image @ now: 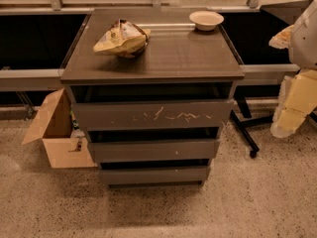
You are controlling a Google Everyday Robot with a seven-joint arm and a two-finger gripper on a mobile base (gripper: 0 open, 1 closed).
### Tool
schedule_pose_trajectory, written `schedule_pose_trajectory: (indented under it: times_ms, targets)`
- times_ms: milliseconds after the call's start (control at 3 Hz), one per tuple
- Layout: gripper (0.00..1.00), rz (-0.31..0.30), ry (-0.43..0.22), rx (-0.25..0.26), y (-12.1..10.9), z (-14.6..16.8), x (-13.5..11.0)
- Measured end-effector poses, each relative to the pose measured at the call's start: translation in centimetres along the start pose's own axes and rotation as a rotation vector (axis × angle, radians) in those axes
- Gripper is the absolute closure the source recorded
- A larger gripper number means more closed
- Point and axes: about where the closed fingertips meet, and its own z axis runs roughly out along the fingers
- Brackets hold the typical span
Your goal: Open bottom drawer
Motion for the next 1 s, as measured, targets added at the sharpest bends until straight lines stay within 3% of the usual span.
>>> schedule_pose_trajectory:
  times_ms: [333,667,1000]
  targets:
    - [0.00,-0.007,0.000,0.004,0.0,0.1,-0.1]
    - [0.00,-0.029,-0.030,-0.045,0.2,4.2,0.1]
    - [0.00,-0.058,-0.112,-0.132,1.2,11.0,0.0]
